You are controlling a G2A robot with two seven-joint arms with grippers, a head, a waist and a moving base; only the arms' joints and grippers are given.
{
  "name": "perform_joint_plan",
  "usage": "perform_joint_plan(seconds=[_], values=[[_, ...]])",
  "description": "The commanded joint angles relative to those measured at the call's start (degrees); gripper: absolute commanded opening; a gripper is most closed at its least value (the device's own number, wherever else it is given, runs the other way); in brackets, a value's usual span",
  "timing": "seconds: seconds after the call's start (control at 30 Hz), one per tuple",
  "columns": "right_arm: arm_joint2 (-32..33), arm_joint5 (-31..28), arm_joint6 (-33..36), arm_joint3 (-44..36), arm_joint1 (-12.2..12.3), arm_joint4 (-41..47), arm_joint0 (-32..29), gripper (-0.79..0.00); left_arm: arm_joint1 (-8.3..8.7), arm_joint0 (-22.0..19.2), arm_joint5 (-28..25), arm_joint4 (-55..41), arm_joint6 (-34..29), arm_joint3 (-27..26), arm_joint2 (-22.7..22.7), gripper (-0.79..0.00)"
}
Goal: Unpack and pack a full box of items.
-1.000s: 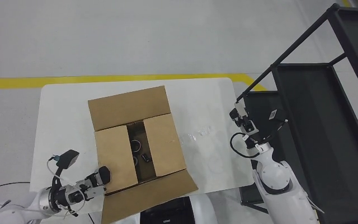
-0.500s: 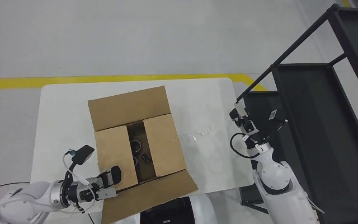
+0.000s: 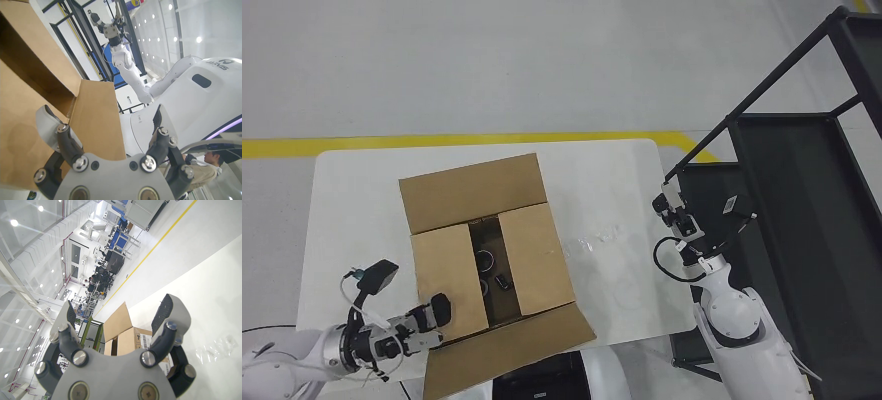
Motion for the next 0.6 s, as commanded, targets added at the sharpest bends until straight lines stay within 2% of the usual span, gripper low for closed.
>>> perform_joint_plan(seconds=[0.0,0.13,0.33,0.57], values=[[0.0,0.0,0.0,0.0,0.0,0.0,0.0,0.0,-0.07,1.3,-0.76,-0.81,1.62,1.81,-1.57,0.0],[0.0,0.0,0.0,0.0,0.0,0.0,0.0,0.0,-0.22,3.73,-1.26,-1.61,3.44,3.37,-3.69,0.0],[0.0,0.0,0.0,0.0,0.0,0.0,0.0,0.0,0.03,8.37,-0.35,-4.22,0.34,4.0,-7.06,0.0],[0.0,0.0,0.0,0.0,0.0,0.0,0.0,0.0,0.57,15.82,-0.27,-2.76,0.26,4.01,-11.31,0.0]])
